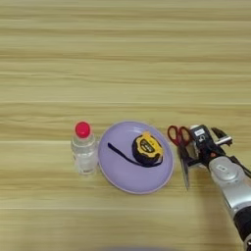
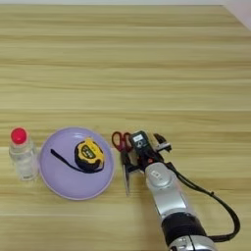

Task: Move the objects on the table

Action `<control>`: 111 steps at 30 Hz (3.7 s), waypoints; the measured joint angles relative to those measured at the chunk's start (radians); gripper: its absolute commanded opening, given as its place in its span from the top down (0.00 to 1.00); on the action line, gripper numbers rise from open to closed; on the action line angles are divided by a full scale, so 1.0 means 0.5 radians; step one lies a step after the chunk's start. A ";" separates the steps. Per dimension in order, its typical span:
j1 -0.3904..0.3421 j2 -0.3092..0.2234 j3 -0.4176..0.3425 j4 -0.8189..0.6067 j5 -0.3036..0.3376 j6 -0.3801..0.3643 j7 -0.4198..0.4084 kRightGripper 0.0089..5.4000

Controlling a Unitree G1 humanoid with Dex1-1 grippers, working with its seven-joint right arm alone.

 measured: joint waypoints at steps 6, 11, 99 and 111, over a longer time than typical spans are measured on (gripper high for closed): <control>0.001 0.002 -0.025 -0.031 0.013 -0.031 -0.010 0.00; 0.001 0.001 -0.035 -0.031 0.005 -0.030 -0.049 0.00; -0.062 0.135 -0.294 0.007 0.453 0.490 0.113 0.69; -0.032 0.200 -0.300 -0.072 0.453 0.352 0.079 0.69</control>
